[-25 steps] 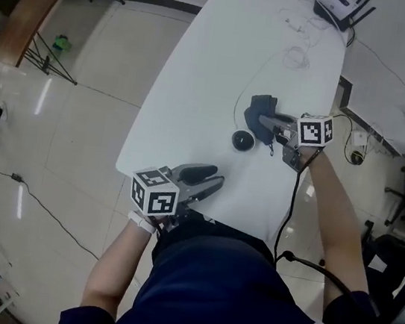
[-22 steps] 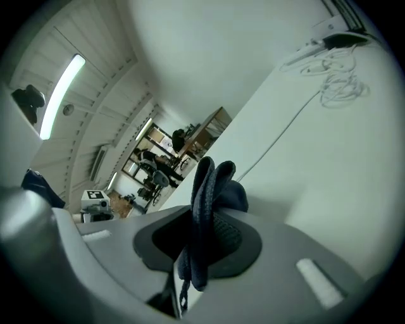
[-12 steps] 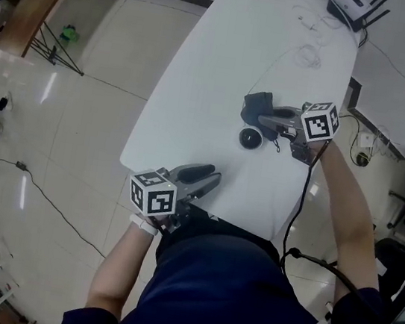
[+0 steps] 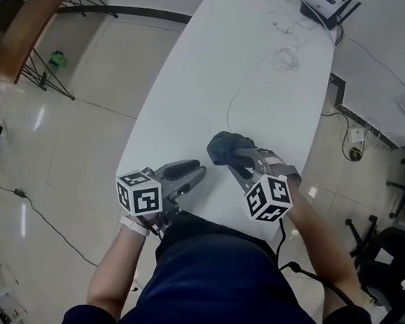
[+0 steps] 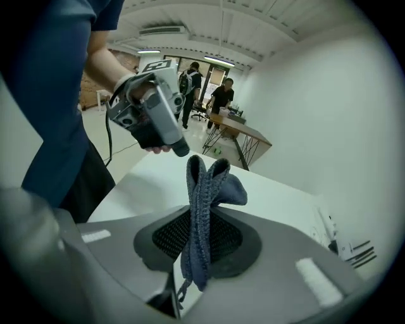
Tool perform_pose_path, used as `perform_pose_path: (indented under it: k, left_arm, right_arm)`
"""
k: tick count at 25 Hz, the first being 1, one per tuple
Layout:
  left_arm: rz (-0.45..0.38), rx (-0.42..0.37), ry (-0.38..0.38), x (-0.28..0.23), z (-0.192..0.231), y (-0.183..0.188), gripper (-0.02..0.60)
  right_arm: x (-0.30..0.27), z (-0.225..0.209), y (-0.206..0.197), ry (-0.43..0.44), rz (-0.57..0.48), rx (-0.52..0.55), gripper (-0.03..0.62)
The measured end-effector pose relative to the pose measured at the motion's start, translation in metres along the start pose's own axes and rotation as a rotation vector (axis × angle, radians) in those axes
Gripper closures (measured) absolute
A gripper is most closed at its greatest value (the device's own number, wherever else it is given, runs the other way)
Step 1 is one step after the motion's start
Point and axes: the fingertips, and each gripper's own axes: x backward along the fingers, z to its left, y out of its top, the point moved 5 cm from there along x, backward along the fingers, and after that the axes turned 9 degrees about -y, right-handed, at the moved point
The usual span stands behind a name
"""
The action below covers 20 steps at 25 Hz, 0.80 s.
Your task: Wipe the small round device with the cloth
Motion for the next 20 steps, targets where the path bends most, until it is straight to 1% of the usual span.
perform_pose_path:
  k: [2,4,6,8,9,10,11,13,14,15,17,20]
  left_arm:
    - [-0.009,-0.001,0.008,0.007,0.002,0.003,0.453]
    - [-0.011,0.010,0.016,0.010,0.005,0.001,0.454]
    - [-0.012,0.027,0.017,0.010,0.007,-0.003,0.454]
    - [-0.012,0.036,0.010,0.008,0.007,-0.006,0.454]
    - [-0.012,0.038,0.006,0.007,0.006,-0.007,0.454]
    - [-0.011,0.040,0.003,0.005,0.006,-0.008,0.454]
    - [-0.013,0.043,0.000,0.003,0.006,-0.008,0.454]
    - [-0.017,0.052,-0.003,0.000,0.005,-0.009,0.454]
    - [-0.019,0.058,-0.003,-0.001,0.005,-0.010,0.454]
    - [-0.019,0.063,-0.002,-0.001,0.005,-0.012,0.454]
    - [-0.019,0.073,0.006,0.000,0.004,-0.015,0.454]
    - [-0.026,0.089,0.024,0.006,0.004,-0.020,0.454]
  right_arm:
    - [-0.005,0.018,-0.005,0.004,-0.003,-0.094,0.526]
    - [-0.008,0.025,-0.011,0.033,-0.020,-0.244,0.526]
    - [-0.001,0.019,-0.015,0.063,-0.085,-0.421,0.526]
    - [0.014,-0.003,-0.016,0.073,-0.205,-0.607,0.526]
    - [0.023,-0.021,-0.017,0.062,-0.265,-0.696,0.526]
    - [0.032,-0.043,-0.019,0.037,-0.309,-0.774,0.526]
    - [0.038,-0.066,-0.025,0.001,-0.332,-0.837,0.526]
    - [0.039,-0.109,-0.047,-0.069,-0.314,-0.919,0.526]
    - [0.033,-0.124,-0.061,-0.082,-0.287,-0.944,0.526]
    - [0.023,-0.135,-0.074,-0.075,-0.257,-0.966,0.526]
    - [-0.005,-0.140,-0.095,-0.010,-0.207,-1.021,0.526]
    - [-0.047,-0.122,-0.115,0.127,-0.139,-1.085,0.526]
